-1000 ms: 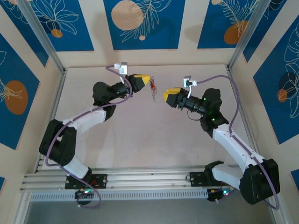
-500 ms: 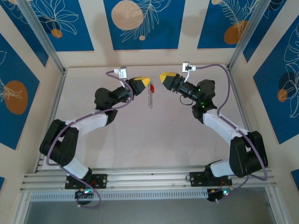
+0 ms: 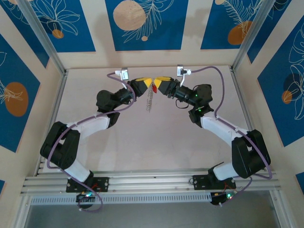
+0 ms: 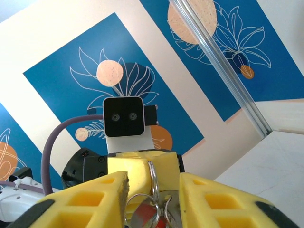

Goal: Put the keys on the keyring

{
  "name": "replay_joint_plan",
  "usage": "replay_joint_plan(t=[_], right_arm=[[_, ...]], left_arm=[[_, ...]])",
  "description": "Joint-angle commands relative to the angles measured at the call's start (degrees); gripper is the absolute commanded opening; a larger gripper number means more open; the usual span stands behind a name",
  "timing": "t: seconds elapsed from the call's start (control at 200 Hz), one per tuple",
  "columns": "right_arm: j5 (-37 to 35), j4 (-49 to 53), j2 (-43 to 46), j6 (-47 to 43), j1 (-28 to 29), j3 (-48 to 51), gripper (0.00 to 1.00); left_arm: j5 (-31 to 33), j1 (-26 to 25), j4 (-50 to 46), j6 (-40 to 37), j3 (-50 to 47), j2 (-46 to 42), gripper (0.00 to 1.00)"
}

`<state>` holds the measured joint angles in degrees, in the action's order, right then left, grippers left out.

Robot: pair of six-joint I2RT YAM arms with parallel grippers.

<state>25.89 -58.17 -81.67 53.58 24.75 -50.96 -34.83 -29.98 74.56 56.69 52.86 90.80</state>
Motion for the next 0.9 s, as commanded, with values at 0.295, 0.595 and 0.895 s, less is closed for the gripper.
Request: replay_joint_plan(t=[0.295,0.595,0.895], right_arm=[[0.4,-2.0,-2.0,0.0,0.7,-3.0,0.2],[2.0,-1.9,-2.9,0.1,0.7,-4.1,0.0],[7.5,6.6,-1.6,-2.6,-2.5,-5.4,0.0]], left_arm=[[0.7,-0.9,4.6,0.4,1.0,-1.8,0.0],[0.5,-1.1,4.3,0.2,1.5,-1.7,0.0],[-2.8,0.1,-3.7,-4.9,3.5,-4.3,0.25]])
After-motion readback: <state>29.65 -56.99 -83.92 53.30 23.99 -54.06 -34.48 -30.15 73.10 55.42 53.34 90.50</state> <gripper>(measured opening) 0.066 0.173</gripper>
